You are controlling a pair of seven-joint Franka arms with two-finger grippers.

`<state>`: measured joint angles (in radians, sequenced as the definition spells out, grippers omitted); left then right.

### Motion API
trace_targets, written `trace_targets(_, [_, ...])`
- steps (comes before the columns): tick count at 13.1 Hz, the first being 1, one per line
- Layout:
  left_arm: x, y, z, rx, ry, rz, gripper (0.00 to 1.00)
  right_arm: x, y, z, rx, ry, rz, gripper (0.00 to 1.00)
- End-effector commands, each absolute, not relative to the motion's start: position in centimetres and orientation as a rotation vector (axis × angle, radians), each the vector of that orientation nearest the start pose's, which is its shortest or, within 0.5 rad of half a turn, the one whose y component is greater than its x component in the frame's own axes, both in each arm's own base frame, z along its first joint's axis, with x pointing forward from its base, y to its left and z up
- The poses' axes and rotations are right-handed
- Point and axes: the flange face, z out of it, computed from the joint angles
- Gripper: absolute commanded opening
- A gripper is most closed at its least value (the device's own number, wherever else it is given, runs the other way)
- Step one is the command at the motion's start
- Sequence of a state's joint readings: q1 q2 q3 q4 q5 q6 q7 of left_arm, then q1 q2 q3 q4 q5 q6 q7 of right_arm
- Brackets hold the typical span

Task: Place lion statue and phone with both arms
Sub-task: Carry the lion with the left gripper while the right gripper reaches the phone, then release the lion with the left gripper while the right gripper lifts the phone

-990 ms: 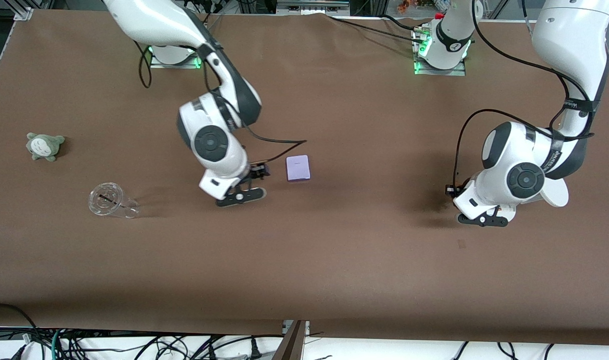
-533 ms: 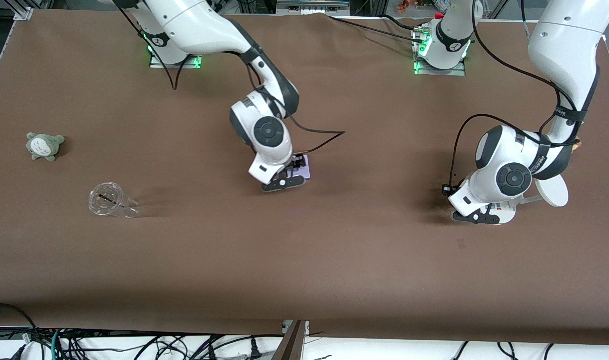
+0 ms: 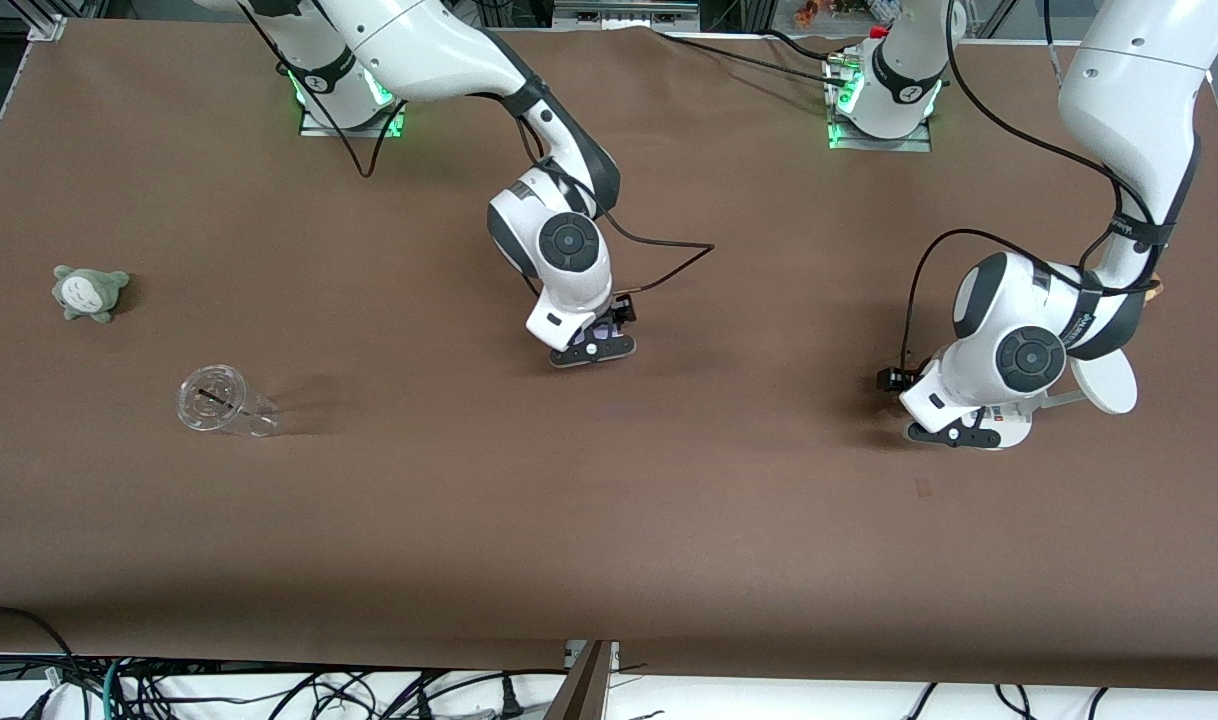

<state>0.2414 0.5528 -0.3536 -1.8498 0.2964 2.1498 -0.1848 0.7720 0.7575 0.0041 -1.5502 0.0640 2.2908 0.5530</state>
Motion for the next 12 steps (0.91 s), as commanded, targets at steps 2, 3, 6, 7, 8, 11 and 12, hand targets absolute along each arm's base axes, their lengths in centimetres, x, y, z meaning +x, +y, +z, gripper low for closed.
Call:
trace_targets(2, [62.9, -5.8, 31.2, -2.987, 0.172, 0.286, 1.0, 49.5, 50.6, 18.2, -3.089, -0.257, 0.046, 1.0])
trace_targets(3, [63.0, -6.1, 33.1, -2.972, 0.169, 0.315, 1.0, 49.3, 50.7, 18.0, -3.091, -0.263, 0.049, 1.0])
trace_targets(6, [62.9, -7.7, 39.5, -2.954, 0.16, 0.372, 1.0, 49.3, 50.6, 18.0, -3.094, -0.271, 0.048, 1.0])
trace_targets(7, [62.6, -8.2, 42.0, -2.949, 0.158, 0.383, 1.0, 49.4, 50.5, 17.9, -3.095, -0.27, 0.046, 1.0])
trace_targets(8, [62.2, -8.0, 44.2, -2.946, 0.139, 0.412, 1.0, 49.3, 50.6, 17.8, -3.096, -0.272, 0.048, 1.0])
trace_targets(11, [61.4, -7.2, 51.9, -2.986, 0.078, 0.4, 1.0, 49.3, 50.5, 17.7, -3.098, -0.269, 0.049, 1.0])
trace_targets(12, [61.1, -7.2, 53.8, -2.988, 0.073, 0.388, 1.0, 49.4, 50.4, 17.7, -3.099, -0.268, 0.048, 1.0])
